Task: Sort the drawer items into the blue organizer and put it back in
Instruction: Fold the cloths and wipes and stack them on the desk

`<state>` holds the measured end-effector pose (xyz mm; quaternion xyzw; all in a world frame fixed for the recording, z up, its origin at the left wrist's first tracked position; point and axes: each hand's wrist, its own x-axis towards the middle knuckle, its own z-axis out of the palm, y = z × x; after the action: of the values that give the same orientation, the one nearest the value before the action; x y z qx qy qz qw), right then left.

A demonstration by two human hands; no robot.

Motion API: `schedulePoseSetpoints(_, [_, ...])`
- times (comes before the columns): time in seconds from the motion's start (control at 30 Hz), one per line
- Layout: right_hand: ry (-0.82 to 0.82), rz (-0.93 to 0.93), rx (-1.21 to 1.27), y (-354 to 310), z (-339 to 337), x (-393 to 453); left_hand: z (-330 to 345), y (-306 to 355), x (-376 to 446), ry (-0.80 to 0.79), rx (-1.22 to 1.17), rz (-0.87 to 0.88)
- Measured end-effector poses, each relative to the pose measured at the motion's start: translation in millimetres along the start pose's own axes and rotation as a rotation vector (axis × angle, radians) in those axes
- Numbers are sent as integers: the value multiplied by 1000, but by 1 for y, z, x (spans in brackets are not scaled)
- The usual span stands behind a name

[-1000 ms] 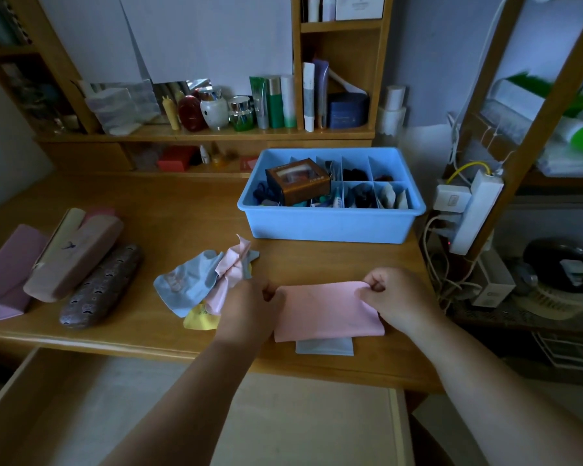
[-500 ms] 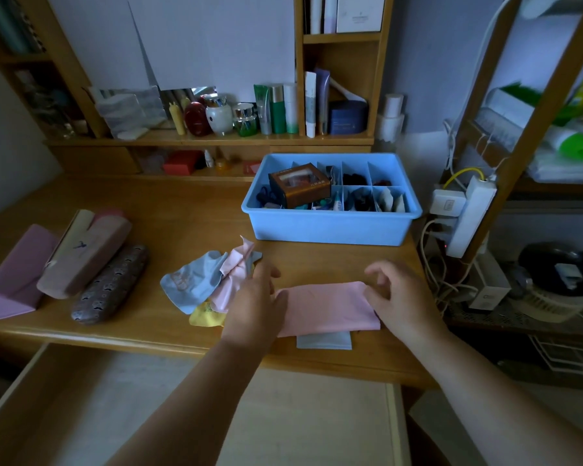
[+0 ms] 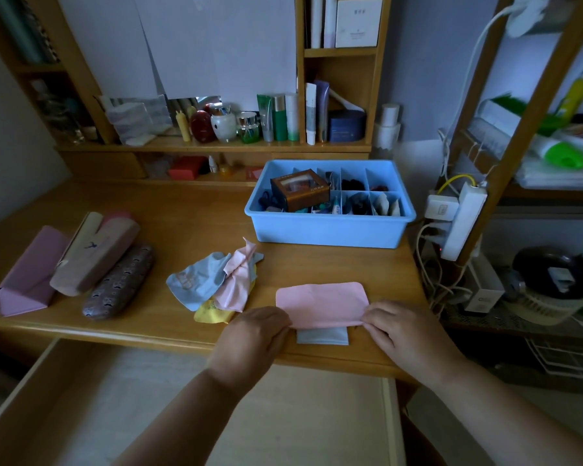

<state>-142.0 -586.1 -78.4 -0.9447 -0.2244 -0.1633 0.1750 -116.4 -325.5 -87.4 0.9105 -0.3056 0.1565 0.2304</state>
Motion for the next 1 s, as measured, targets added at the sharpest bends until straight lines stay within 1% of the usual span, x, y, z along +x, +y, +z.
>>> schedulePoseSetpoints(0.07, [-40,58,45,3,-5,0,-2,-2,0,10,-50,-43])
schedulePoseSetpoints(0.13, [-94,172,128,6,-11,7,-6,-2,5,35,-121,-134])
schedulePoseSetpoints(0.23, [-96,306,266,8,-28,34,-19,0,30,140,-260,-379])
schedulePoseSetpoints(0.27, [-86,347,335,8,-35,46,-24,1,41,178,-346,-475])
schedulePoseSetpoints(0.33, [-59,455,504,5,-49,68,-38,7,61,279,-649,-643])
schedulePoseSetpoints(0.4, [-64,577,767,0,-60,83,-52,17,75,358,-985,-736])
schedulePoseSetpoints(0.43, [-92,625,912,-5,-65,87,-57,21,79,385,-1062,-748])
schedulePoseSetpoints(0.47, [-119,660,1034,-10,-69,90,-60,25,81,407,-1048,-754])
schedulePoseSetpoints(0.53, [-129,704,1152,-21,-71,90,-61,33,80,468,-829,-739])
schedulePoseSetpoints(0.6, [-106,710,1120,-31,-68,87,-59,46,74,515,-556,-631])
schedulePoseSetpoints(0.63, [-99,697,1077,-37,-66,85,-56,55,70,511,-481,-577])
schedulePoseSetpoints(0.67, [-97,679,1034,-42,-63,83,-53,63,65,486,-468,-545])
schedulePoseSetpoints(0.73, [-93,629,962,-51,-59,80,-46,77,58,453,-525,-515])
schedulePoseSetpoints(0.83, [-74,561,914,-61,-56,75,-39,90,50,466,-545,-446])
schedulePoseSetpoints(1.0, [-77,584,899,-65,-56,72,-30,91,41,450,-421,-348])
